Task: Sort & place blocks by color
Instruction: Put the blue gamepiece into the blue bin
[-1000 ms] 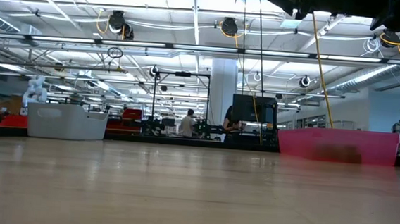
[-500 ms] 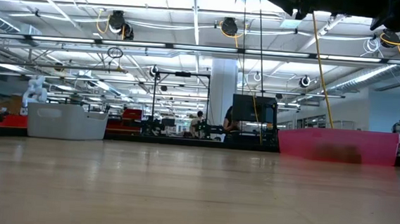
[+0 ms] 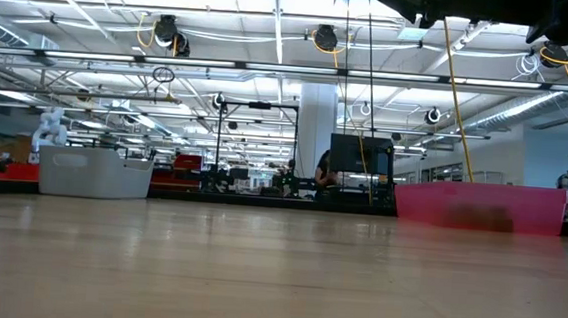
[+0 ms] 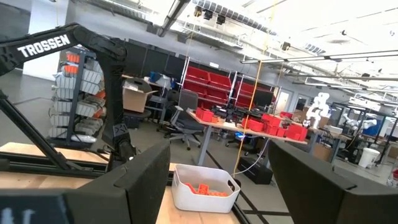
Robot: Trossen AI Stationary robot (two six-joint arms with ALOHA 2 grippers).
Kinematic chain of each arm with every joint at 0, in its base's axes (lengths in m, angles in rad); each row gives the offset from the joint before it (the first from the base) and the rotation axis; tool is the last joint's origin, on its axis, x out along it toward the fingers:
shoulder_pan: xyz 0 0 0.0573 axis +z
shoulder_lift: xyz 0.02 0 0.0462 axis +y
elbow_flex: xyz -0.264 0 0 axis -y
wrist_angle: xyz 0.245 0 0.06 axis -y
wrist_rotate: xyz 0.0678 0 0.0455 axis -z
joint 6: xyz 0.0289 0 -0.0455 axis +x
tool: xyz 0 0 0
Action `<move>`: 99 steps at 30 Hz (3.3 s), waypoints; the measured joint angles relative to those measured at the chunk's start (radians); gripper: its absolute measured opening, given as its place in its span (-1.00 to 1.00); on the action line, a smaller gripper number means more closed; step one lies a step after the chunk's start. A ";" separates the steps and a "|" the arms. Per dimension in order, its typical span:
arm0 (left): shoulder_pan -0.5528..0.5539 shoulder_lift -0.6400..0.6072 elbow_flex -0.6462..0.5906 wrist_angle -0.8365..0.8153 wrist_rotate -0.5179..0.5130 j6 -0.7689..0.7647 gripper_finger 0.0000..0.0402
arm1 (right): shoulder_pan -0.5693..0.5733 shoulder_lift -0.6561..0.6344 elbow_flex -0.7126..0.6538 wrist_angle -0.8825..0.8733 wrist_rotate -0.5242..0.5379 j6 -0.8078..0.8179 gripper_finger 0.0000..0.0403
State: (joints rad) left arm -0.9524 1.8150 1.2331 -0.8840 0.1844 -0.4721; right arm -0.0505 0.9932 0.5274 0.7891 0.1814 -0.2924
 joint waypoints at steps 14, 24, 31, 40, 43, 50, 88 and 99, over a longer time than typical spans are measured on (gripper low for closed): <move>0.000 0.107 0.001 0.030 -0.001 0.088 0.34 | 0.000 0.000 0.000 -0.001 0.000 -0.004 0.31; 0.057 0.103 0.001 0.010 -0.039 0.100 -0.26 | 0.000 0.000 0.000 0.000 0.000 -0.004 0.31; 0.163 0.102 0.002 0.009 -0.037 0.091 -0.33 | 0.000 0.000 0.000 0.002 0.000 -0.004 0.31; 0.379 0.098 0.129 -0.165 -0.190 0.058 -0.33 | 0.014 -0.042 0.000 -0.060 0.000 -0.004 0.31; 0.451 0.051 0.156 -0.158 -0.337 0.096 -0.33 | 0.036 -0.087 0.000 -0.128 0.002 -0.007 0.31; 0.616 -0.145 0.161 0.082 -0.577 0.211 -0.33 | 0.081 -0.202 0.000 -0.200 0.081 -0.008 0.33; 0.921 -0.161 0.160 0.809 -0.210 0.520 -0.33 | 0.137 0.184 0.038 0.230 -0.056 0.078 0.76; 0.921 -0.148 0.160 0.815 -0.195 0.517 -0.33 | 0.121 0.252 0.072 0.225 -0.056 0.066 0.34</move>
State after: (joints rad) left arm -0.0319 1.6672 1.3933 -0.0688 -0.0103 0.0445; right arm 0.0706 1.2456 0.5991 1.0143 0.1257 -0.2267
